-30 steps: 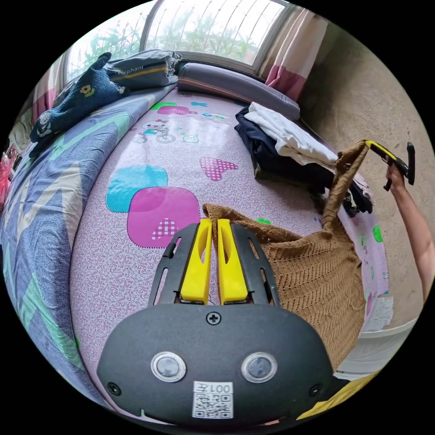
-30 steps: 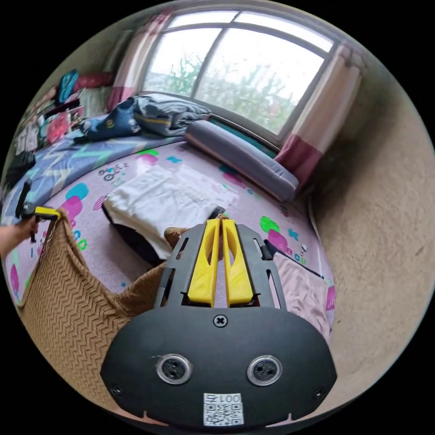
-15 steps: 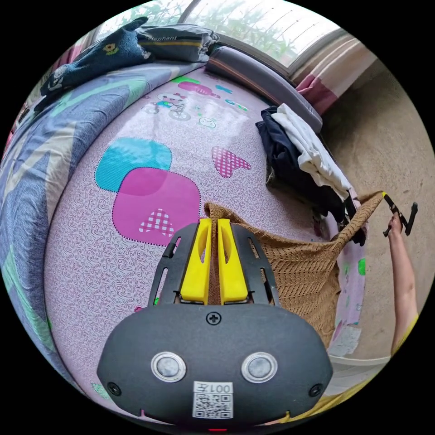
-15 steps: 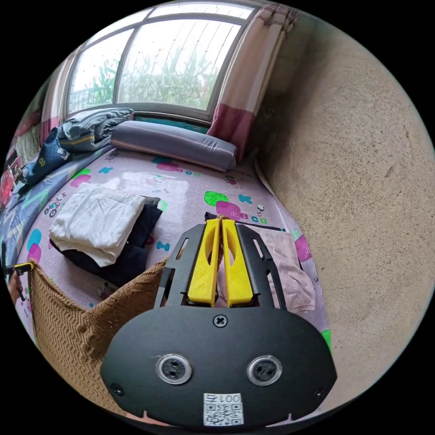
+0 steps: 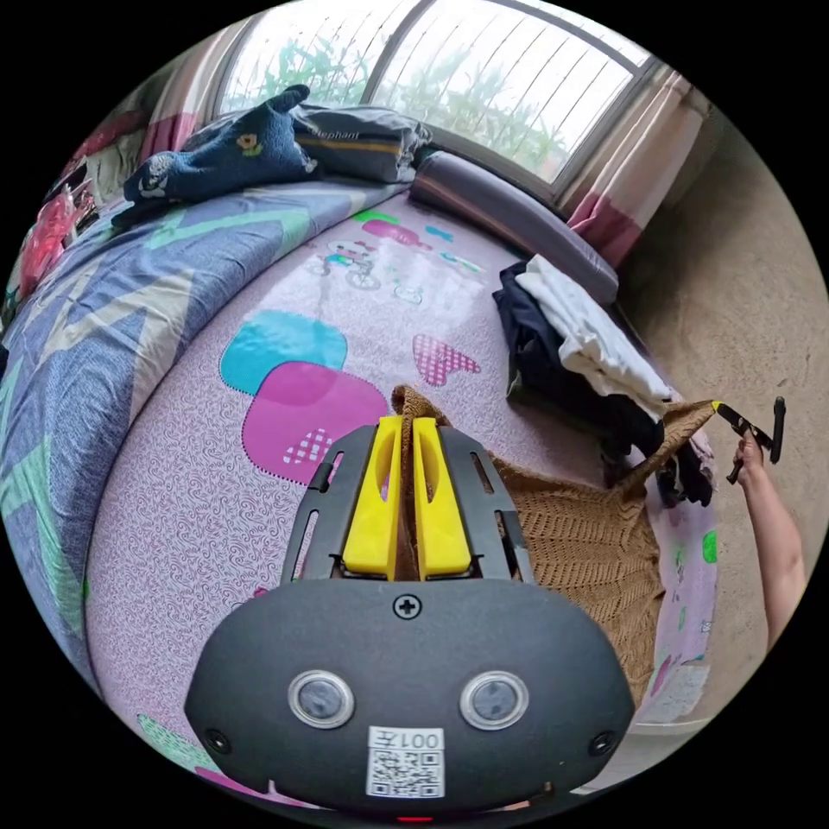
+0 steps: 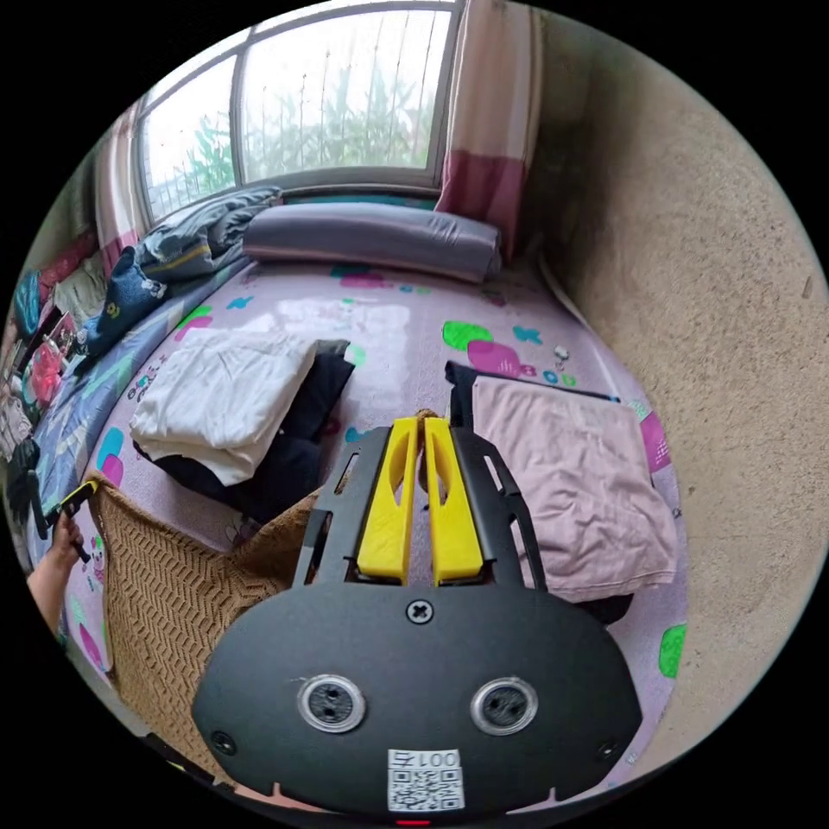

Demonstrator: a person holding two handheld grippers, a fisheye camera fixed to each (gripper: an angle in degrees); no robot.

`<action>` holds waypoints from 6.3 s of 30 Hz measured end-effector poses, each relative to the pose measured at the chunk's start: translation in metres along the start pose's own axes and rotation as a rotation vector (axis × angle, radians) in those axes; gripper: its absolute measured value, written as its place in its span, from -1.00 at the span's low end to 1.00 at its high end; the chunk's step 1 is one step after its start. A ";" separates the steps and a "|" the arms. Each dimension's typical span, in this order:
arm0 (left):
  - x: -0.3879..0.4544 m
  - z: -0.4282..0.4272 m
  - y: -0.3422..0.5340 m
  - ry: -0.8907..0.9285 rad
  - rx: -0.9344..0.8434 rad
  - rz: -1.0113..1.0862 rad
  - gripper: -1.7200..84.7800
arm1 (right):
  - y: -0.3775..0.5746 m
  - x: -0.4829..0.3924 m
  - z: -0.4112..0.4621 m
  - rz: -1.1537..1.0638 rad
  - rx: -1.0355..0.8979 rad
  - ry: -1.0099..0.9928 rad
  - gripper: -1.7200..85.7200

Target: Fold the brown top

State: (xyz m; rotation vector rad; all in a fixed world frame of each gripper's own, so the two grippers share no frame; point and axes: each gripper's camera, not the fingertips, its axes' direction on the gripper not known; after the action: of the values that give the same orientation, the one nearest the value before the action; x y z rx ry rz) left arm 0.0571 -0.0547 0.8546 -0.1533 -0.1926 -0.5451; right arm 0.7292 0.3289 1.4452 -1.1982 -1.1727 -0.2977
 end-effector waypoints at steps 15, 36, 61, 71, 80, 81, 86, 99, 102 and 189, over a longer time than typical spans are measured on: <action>-0.054 0.022 -0.028 -0.006 -0.041 -0.168 -0.99 | 0.093 0.054 -0.071 -0.007 0.187 -0.292 -0.95; -0.097 0.133 -0.061 0.122 -0.500 0.069 -1.00 | 0.322 0.025 -0.125 0.093 -0.014 -0.904 -0.95; -0.079 0.131 0.204 0.441 -0.381 0.522 -0.99 | 0.429 -0.083 -0.152 0.156 -0.167 -0.880 -0.95; -0.076 0.189 0.379 0.259 -0.500 0.358 -0.99 | 0.453 -0.104 -0.164 0.093 -0.117 -0.938 -0.95; -0.106 0.203 0.427 -0.068 -0.351 0.020 -0.99 | 0.561 -0.065 -0.211 0.199 -0.062 -0.885 -0.94; -0.090 0.208 0.436 -0.032 -0.358 0.080 -0.99 | 0.570 -0.062 -0.216 0.195 -0.060 -0.877 -0.94; 0.008 0.240 0.488 0.223 -0.455 0.498 -1.00 | 0.661 -0.062 -0.232 0.074 -0.235 -0.833 -0.88; 0.164 0.390 0.652 0.338 -0.892 1.207 -0.97 | 0.807 -0.107 -0.152 0.062 -0.381 -0.655 -0.77; 0.177 0.413 0.661 0.302 -0.897 1.253 -0.98 | 0.811 -0.112 -0.128 0.040 -0.349 -0.653 -0.77; 0.070 0.481 0.476 1.406 -0.896 0.541 -0.85 | 0.607 -0.004 -0.341 0.175 -0.147 -1.863 -0.95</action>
State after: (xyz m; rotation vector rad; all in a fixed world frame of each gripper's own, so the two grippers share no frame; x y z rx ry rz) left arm 0.2994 0.4065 1.2928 -0.6241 1.4496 -0.0643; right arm 1.3512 0.2892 1.1345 -1.6171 -2.5479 1.1770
